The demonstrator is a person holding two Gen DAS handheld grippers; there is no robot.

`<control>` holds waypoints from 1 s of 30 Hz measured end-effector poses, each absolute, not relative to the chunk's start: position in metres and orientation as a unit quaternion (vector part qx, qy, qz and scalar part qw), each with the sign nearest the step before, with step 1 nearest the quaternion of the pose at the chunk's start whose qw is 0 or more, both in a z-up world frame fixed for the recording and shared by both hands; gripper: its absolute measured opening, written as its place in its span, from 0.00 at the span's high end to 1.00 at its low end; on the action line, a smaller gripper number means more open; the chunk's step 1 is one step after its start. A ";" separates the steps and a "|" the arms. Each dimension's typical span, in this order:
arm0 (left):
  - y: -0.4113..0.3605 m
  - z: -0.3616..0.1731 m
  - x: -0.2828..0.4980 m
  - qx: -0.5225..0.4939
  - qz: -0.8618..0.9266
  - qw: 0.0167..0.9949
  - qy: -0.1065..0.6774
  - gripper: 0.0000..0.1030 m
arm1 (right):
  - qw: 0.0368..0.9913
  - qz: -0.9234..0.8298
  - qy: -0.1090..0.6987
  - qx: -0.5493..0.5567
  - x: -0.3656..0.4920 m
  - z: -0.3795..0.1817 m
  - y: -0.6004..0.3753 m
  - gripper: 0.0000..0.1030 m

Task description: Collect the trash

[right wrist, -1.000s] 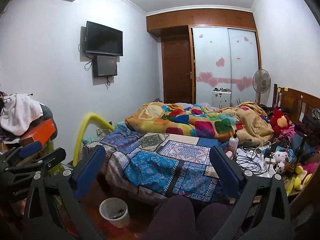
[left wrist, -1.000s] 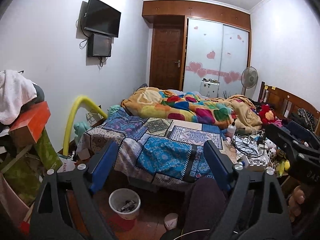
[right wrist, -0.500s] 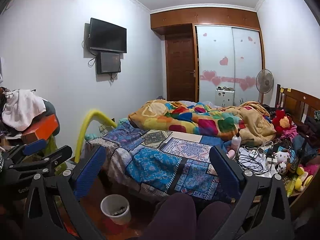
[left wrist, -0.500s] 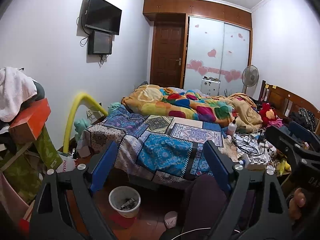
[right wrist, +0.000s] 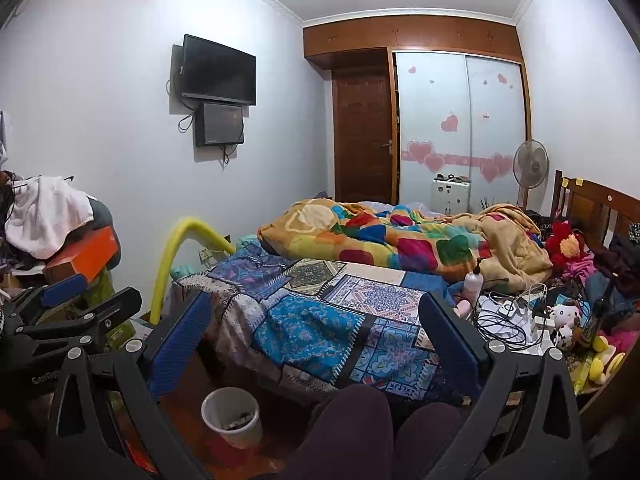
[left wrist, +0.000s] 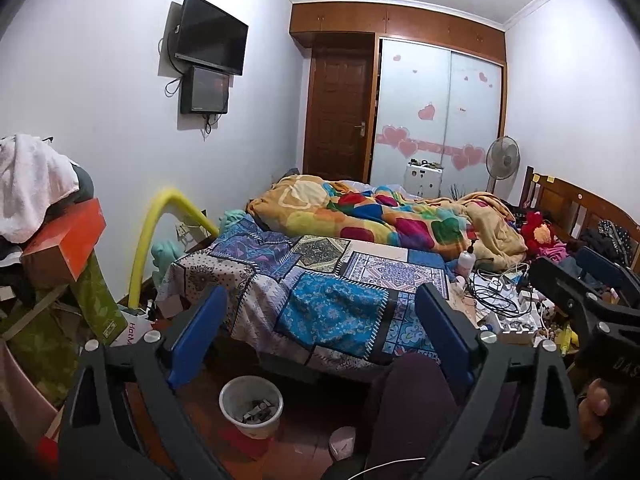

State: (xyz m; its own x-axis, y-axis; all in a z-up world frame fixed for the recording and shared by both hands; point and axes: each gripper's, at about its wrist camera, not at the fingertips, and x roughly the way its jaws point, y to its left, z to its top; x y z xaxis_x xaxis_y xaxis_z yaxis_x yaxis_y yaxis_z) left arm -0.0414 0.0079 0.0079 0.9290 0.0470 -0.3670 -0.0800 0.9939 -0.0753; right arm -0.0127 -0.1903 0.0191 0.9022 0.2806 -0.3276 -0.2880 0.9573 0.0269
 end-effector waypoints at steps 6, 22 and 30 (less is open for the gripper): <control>0.007 0.008 -0.042 -0.039 0.040 0.982 0.182 0.04 | 0.974 0.148 0.170 -0.010 -0.010 0.019 -0.194 0.00; 0.013 0.003 -0.042 -0.055 0.036 0.981 0.180 0.01 | 0.974 0.149 0.169 -0.015 -0.008 0.018 -0.195 0.00; 0.009 0.001 -0.043 -0.060 0.028 0.981 0.182 0.01 | 0.974 0.150 0.170 -0.016 -0.008 0.018 -0.195 0.00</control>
